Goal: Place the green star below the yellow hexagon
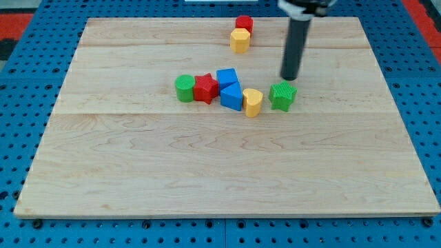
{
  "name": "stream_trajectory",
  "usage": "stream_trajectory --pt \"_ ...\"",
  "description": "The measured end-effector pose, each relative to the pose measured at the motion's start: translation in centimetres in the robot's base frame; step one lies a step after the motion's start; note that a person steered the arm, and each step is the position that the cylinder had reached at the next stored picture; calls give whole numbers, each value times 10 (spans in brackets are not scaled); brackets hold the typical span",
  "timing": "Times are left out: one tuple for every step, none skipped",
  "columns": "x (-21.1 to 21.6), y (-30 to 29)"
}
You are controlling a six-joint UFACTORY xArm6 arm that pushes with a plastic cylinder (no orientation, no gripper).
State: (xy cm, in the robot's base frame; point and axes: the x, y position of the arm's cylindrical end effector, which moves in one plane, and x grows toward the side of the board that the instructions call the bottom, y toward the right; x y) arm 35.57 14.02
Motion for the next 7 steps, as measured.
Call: stream_trajectory --pt "31 28" --pt "65 -4" --pt "64 -63" --pt "49 -33" --pt "-42 34" --pt "-143 35" --pt "-164 27"
